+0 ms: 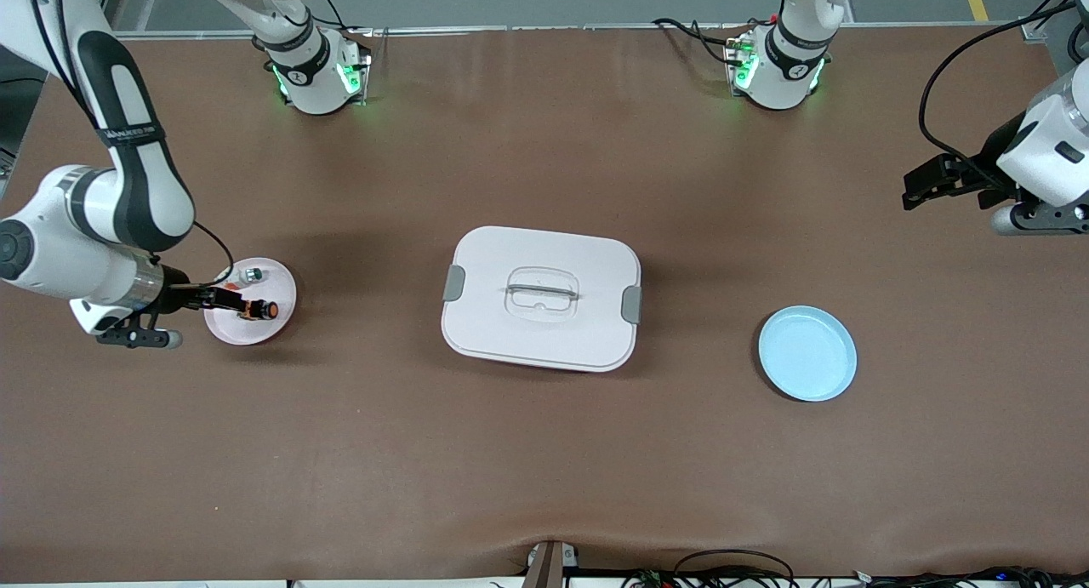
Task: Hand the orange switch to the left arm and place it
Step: 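Lower the right gripper and close it on the black-orange switch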
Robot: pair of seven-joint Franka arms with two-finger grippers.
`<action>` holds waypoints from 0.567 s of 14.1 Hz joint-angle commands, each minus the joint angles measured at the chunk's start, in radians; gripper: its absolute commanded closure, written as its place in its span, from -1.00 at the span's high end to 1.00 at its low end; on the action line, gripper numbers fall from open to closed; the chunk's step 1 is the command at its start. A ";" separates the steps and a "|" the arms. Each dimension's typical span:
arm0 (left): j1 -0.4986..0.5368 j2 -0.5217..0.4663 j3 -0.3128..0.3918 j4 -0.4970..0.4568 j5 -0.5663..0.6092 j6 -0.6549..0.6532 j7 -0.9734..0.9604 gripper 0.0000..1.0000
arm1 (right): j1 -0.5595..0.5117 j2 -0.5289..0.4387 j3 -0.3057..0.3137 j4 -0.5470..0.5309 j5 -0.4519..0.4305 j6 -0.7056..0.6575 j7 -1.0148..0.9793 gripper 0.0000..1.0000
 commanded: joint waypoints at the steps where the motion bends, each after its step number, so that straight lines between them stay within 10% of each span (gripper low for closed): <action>1: 0.000 -0.003 0.000 -0.004 0.016 0.009 0.021 1.00 | 0.004 0.037 -0.001 -0.010 0.011 0.042 -0.043 1.00; 8: 0.000 -0.002 0.000 -0.012 0.016 0.012 0.023 1.00 | 0.003 0.085 -0.001 -0.056 0.011 0.129 -0.074 1.00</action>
